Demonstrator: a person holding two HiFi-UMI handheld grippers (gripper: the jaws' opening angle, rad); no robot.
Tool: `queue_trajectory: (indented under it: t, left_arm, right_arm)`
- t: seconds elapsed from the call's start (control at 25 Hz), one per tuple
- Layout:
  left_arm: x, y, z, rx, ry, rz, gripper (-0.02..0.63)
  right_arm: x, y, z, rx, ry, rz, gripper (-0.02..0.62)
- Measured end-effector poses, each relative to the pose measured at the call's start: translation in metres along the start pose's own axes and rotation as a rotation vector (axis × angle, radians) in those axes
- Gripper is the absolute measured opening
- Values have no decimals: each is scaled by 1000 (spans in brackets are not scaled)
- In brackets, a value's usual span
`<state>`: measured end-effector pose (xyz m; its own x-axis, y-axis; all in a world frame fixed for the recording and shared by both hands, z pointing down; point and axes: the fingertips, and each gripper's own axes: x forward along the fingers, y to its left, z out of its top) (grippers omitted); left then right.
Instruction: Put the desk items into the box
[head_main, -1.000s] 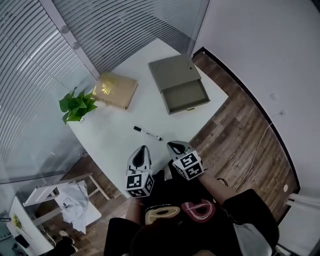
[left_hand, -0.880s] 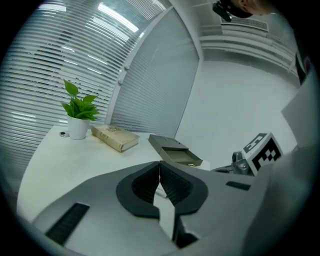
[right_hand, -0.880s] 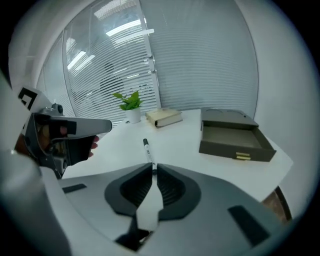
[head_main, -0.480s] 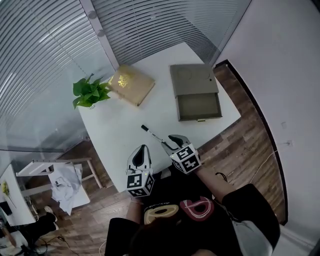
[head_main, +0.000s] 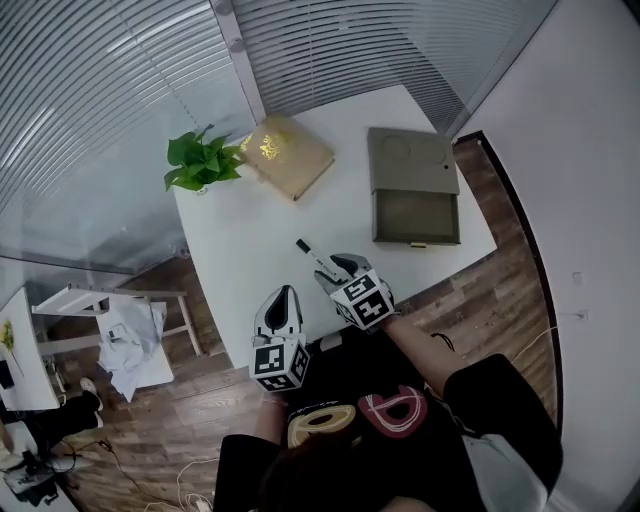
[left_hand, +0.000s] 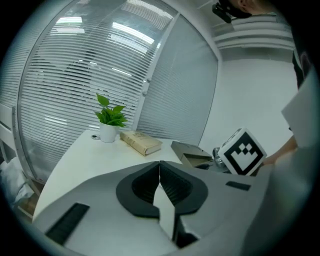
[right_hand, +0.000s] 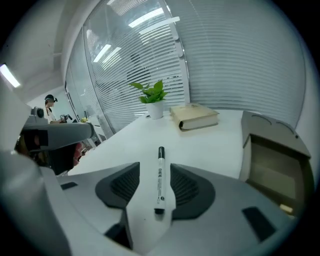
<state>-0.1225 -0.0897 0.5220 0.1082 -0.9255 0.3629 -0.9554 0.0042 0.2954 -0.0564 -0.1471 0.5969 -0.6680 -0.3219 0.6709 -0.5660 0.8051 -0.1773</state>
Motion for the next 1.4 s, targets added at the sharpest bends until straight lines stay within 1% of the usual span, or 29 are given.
queue_trajectory:
  t: [0.2, 0.32, 0.48, 0.6, 0.76, 1.16, 1.28, 1.4]
  left_arm:
    - [-11, 15, -2, -22, -15, 59, 18]
    - [-18, 21, -6, -35, -8, 87, 17]
    - [-23, 29, -5, -37, -10, 116, 17]
    - [-28, 38, -6, -51, -16, 141, 17]
    - [-34, 48, -8, -71, -20, 174, 17]
    - [-31, 52, -7, -68, -14, 173, 17]
    - [-29, 51, -10, -31, 3, 170, 17]
    - [-27, 49, -13, -15, 16, 162, 17]
  right_arm:
    - [23, -1, -3, -36, 57, 4, 193]
    - [33, -4, -6, -31, 91, 4, 192]
    - [45, -10, -3, -32, 110, -10, 180]
    - [52, -13, -2, -43, 121, -19, 155]
    - [58, -13, -4, -66, 145, -19, 155]
    - [58, -17, -1, -78, 180, -45, 145]
    - [59, -19, 2, -63, 168, -57, 97]
    - [60, -20, -1, -51, 174, -56, 81]
